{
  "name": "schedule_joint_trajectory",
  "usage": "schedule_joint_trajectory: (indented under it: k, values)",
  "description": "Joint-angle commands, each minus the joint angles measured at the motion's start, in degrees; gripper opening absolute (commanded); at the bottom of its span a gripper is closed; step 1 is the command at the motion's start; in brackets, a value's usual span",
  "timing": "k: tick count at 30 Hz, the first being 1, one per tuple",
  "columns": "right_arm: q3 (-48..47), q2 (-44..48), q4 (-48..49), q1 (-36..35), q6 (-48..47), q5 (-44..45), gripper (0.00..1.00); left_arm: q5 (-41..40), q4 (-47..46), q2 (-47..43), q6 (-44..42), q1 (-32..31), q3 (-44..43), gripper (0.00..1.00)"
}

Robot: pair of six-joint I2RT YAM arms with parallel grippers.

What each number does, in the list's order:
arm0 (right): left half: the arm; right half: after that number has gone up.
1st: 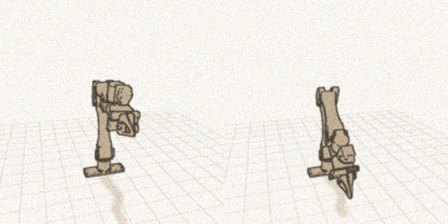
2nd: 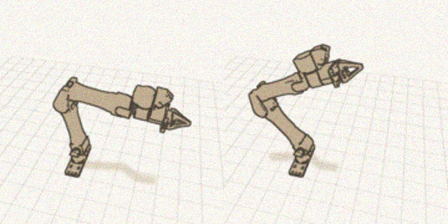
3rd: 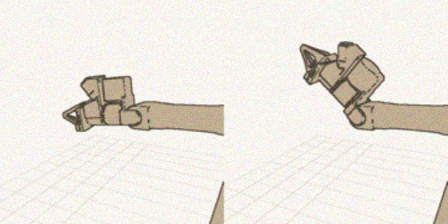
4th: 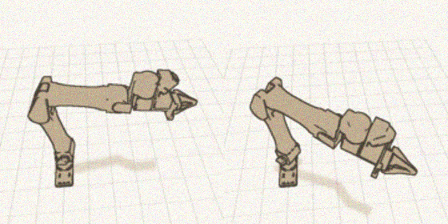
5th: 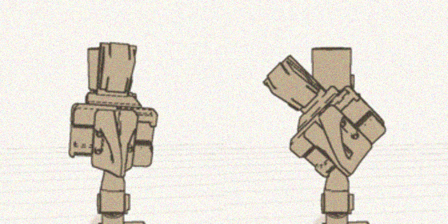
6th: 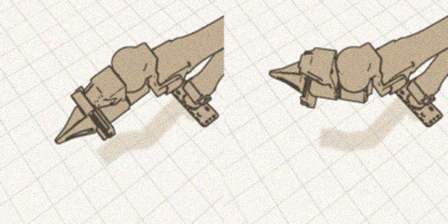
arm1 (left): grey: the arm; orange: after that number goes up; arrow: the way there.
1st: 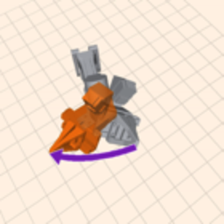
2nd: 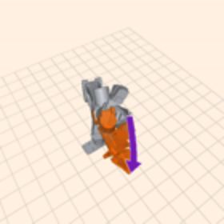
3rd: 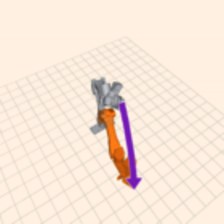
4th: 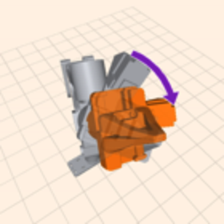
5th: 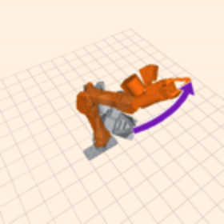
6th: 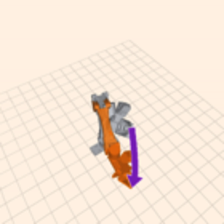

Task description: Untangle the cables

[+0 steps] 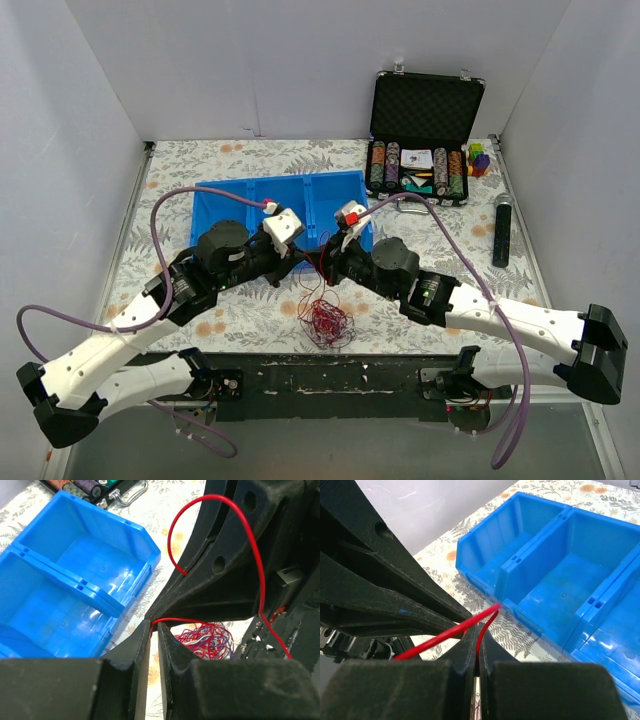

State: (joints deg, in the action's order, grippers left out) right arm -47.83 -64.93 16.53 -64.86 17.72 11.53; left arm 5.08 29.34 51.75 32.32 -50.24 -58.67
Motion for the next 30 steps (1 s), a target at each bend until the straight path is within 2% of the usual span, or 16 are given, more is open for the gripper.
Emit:
schedule_joint_trajectory:
  k: [1, 6, 10, 14, 19, 21, 23, 27, 28, 30]
  values:
    - [-0.9, 2.7, 4.7, 0.3, -1.0, 1.6, 0.01, 7.7, -3.3, -2.1, 5.1, -0.2, 4.3, 0.10]
    - [-0.8, 2.3, 4.3, 0.7, -1.5, 2.8, 0.01, 12.6, -3.7, -3.2, 6.9, 0.1, 6.7, 0.10]
    - [-0.7, 2.3, 4.2, 1.5, -1.5, 2.7, 0.01, 12.9, -3.8, -5.6, 7.4, 0.1, 9.0, 0.10]
    - [-1.1, 2.0, 4.8, 2.0, -1.1, 1.1, 0.01, 9.4, -5.3, -6.9, 8.0, 0.1, 10.8, 0.11]
    - [-1.4, 1.6, 5.4, 2.0, -0.4, -0.2, 0.01, -2.3, -11.9, -7.1, 9.7, 0.2, 12.9, 0.11]
    - [-1.3, 1.7, 5.5, 2.0, -0.1, -0.5, 0.01, -3.9, -12.4, -6.8, 11.0, 0.7, 13.2, 0.13]
    - [-1.1, 2.0, 5.6, 2.0, 0.2, -0.8, 0.01, -2.2, -11.9, -6.1, 13.8, 1.2, 13.0, 0.20]
    - [-1.3, 2.5, 6.0, 2.0, 0.5, -1.3, 0.01, 5.9, -12.4, -5.3, 16.1, 1.8, 12.4, 0.50]
    - [-1.4, 2.4, 6.0, 2.0, 0.5, -1.2, 0.01, 8.2, -12.9, -5.3, 15.9, 1.8, 12.5, 0.54]
    - [-1.5, 2.5, 6.0, 1.9, 0.4, -1.2, 0.01, 11.9, -13.1, -5.2, 15.1, 2.0, 12.6, 0.55]
